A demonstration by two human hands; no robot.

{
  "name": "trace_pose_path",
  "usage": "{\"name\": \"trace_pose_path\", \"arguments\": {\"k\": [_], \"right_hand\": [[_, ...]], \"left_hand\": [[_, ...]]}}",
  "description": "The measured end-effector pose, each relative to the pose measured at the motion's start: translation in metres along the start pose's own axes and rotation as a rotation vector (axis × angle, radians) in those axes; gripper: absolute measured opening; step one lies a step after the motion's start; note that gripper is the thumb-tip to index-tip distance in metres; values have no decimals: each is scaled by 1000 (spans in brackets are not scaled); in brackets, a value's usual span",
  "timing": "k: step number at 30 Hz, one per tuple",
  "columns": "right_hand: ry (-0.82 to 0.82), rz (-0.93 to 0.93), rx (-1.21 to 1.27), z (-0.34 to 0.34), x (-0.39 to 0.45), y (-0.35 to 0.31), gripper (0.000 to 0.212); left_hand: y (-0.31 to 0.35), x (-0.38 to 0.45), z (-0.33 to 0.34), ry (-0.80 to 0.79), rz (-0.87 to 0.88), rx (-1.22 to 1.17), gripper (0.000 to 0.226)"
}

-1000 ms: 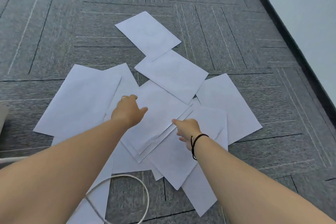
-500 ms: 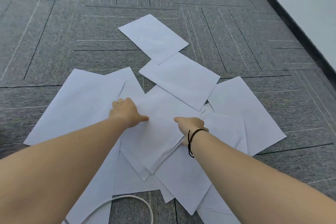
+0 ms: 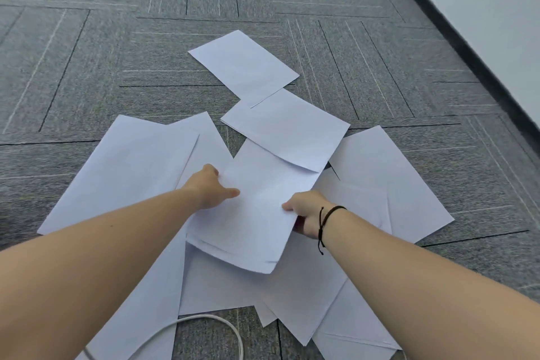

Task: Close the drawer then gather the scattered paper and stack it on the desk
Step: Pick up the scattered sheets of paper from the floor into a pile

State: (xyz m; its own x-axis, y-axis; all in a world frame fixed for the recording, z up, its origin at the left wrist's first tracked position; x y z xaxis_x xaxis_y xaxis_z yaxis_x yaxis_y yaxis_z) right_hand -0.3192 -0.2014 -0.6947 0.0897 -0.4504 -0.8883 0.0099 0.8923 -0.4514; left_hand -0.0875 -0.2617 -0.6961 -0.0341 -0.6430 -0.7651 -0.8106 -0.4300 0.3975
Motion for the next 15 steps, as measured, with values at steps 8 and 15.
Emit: {"name": "trace_pose_path", "arguments": {"k": [8, 15], "right_hand": [[-437, 133, -106, -24, -33, 23, 36], [-545, 246, -542, -25, -41, 31, 42]], "left_hand": [[-11, -29, 30, -465, -94, -586, 38], [4, -53, 43, -731, -32, -560, 41]]}}
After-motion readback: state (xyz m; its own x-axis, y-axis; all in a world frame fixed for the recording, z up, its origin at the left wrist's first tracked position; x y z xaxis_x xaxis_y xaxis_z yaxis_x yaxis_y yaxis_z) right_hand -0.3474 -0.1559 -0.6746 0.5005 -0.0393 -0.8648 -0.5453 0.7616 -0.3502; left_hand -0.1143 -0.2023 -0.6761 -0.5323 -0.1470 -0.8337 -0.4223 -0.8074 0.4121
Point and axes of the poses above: each hand's wrist, its own x-axis towards the middle knuckle, its own z-axis out of the palm, y = z × x, the point moved 8 cm from there along x, towards the middle knuckle, and after that the axes turned 13 degrees about -y, right-handed, at the moved point
